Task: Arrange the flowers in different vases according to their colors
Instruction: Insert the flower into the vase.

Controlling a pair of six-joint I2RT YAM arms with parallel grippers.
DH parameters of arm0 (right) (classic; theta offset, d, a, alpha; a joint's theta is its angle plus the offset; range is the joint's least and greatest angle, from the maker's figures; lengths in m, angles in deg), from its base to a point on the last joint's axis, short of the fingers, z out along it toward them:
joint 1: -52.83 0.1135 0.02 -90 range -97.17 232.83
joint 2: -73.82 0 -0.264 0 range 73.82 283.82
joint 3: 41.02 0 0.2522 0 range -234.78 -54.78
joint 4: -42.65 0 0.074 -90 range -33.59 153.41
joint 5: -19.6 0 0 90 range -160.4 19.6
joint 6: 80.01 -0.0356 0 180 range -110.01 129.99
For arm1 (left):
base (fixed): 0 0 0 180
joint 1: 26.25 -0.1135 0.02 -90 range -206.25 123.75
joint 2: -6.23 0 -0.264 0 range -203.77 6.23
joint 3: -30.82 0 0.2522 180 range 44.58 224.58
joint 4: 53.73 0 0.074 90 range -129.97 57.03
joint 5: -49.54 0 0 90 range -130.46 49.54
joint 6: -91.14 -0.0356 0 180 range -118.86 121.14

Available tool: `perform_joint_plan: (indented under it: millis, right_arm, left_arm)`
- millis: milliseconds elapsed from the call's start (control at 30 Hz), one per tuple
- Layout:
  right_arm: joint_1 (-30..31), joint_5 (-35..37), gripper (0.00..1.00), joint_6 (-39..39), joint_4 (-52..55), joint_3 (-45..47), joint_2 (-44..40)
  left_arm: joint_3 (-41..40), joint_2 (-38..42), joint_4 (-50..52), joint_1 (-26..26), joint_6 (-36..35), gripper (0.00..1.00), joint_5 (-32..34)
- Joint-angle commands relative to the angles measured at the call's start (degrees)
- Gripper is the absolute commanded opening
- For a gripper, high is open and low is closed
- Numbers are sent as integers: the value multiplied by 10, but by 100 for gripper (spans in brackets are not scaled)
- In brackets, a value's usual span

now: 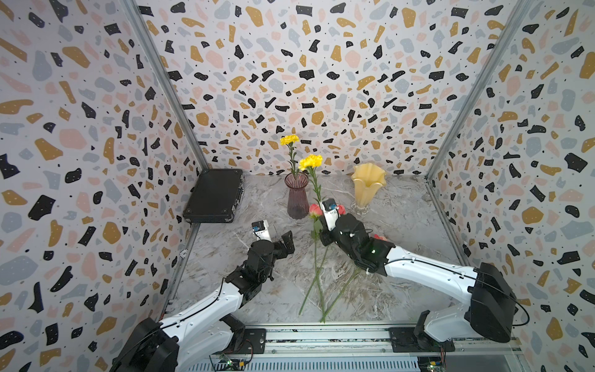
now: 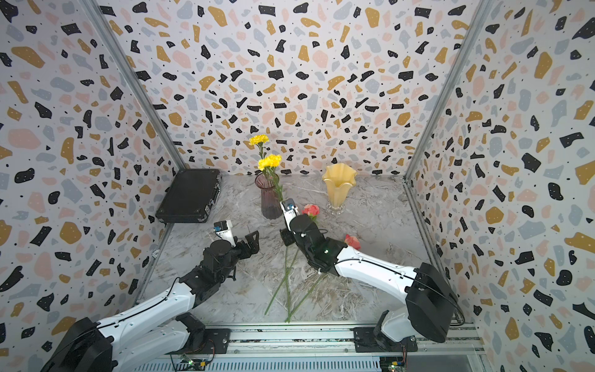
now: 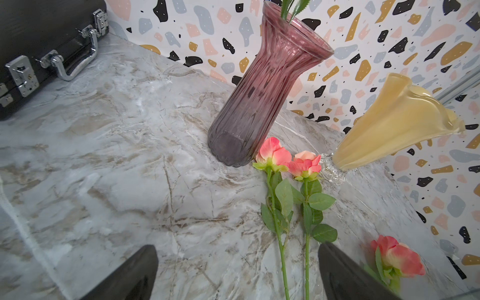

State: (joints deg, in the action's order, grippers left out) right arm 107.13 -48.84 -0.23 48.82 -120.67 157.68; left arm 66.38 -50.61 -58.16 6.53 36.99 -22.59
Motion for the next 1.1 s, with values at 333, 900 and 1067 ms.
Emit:
perform_joint_plan:
  millis: [333,900,1067]
  right_arm:
    - [-37,1,3,74,-53,-329,147]
    - [-96,-52,0,76,-84,-570,422]
    - [-103,-49,1,55,-112,-523,422]
  left_arm:
    - [7,-32,-28,-2,-1,100,-25]
    - [53,-104,-17,-17,12,99,-51]
    - [48,-110,-22,-18,20,99,-50]
